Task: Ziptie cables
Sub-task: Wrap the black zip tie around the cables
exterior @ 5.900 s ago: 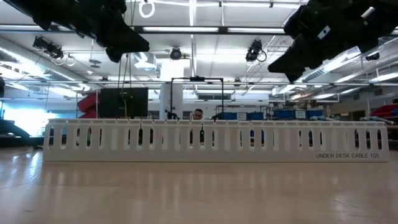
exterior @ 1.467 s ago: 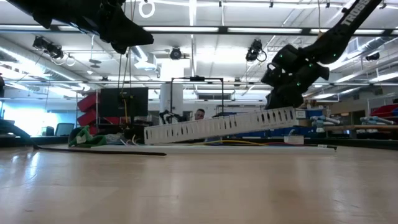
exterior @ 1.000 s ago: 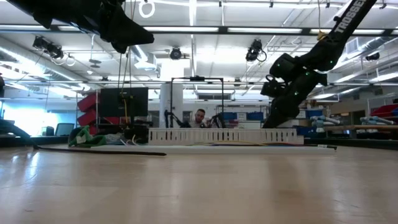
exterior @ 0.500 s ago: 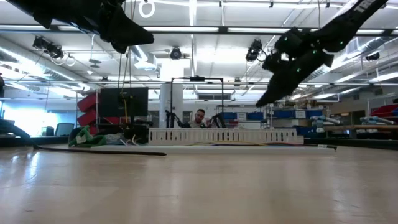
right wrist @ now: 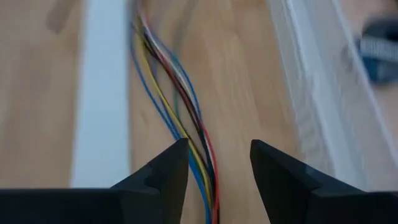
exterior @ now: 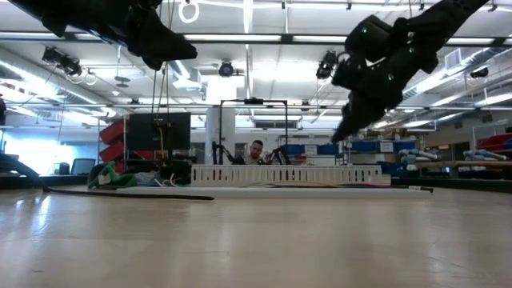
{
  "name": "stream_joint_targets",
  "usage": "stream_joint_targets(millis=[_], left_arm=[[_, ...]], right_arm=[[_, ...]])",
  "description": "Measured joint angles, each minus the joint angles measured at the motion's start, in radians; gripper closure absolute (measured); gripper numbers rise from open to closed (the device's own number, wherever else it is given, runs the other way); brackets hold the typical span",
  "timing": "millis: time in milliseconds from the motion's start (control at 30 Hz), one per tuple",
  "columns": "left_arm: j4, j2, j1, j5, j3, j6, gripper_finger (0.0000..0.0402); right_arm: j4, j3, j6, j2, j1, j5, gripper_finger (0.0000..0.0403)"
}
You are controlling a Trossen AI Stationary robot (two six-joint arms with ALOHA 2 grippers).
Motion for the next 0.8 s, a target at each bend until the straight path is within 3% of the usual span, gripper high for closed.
stream_joint_targets(millis=[333, 800], left_arm=[[-0.019, 0.000, 0.000, 0.000, 0.000, -0.018, 0.0324], [-0.022, 0.000, 0.000, 0.000, 0.000, -0.003, 0.0324]], right_arm=[[-0.222, -0.001, 0.169, 0.048, 0.071, 0.230, 0.0241], [-0.252, -0.094, 0.362, 0.048, 0.135, 0.296, 0.0254]])
